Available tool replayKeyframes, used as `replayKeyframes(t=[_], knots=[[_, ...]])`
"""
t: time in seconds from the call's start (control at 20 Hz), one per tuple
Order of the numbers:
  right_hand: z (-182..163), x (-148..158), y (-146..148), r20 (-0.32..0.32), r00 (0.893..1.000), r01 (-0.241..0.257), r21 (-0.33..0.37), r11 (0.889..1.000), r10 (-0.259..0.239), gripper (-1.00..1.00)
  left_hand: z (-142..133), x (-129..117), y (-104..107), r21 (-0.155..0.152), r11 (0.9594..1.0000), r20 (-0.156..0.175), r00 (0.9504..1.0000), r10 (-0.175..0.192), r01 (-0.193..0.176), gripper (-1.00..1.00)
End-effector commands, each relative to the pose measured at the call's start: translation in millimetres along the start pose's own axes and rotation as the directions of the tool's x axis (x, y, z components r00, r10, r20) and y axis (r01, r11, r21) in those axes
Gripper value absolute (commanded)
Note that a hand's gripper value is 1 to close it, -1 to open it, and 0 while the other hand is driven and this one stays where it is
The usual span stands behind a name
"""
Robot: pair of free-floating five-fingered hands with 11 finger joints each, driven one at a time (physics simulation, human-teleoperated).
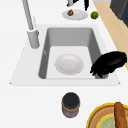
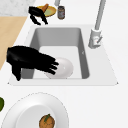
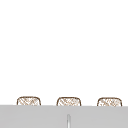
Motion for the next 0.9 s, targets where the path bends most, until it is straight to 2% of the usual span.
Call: replayKeyframes(t=[0.0,0.2,0.4,0.5,0.6,0.85], knots=[[0.8,18.9,1.4,0.040,0.997,-0.065,-0.029,0.997,0.066,-1.00,0.0,0.0,0.0,0.000,1.0000,0.000,1.0000,0.000,0.000,0.00],[3.0,38.7,3.3,0.067,0.996,-0.065,-0.018,0.998,0.066,-1.00,0.0,0.0,0.0,0.000,1.0000,0.000,1.0000,0.000,0.000,0.00],[25.6,53.6,12.8,0.074,0.995,-0.065,0.010,0.998,0.064,-1.00,0.0,0.0,0.0,0.000,1.0000,0.000,1.0000,0.000,0.000,0.00],[34.3,53.7,17.2,0.073,0.997,-0.037,0.007,0.999,0.036,-1.00,0.0,0.0,0.0,0.000,1.0000,0.000,1.0000,0.000,0.000,0.00],[26.1,54.3,12.9,0.073,0.997,-0.006,0.004,1.000,0.005,-1.00,0.0,0.0,0.0,0.000,1.0000,0.000,1.0000,0.000,0.000,0.00],[48.3,62.6,7.5,0.079,0.997,0.000,0.067,0.998,-0.005,-1.00,0.0,0.0,0.0,0.000,1.0000,0.000,1.0000,0.000,0.000,0.00]])
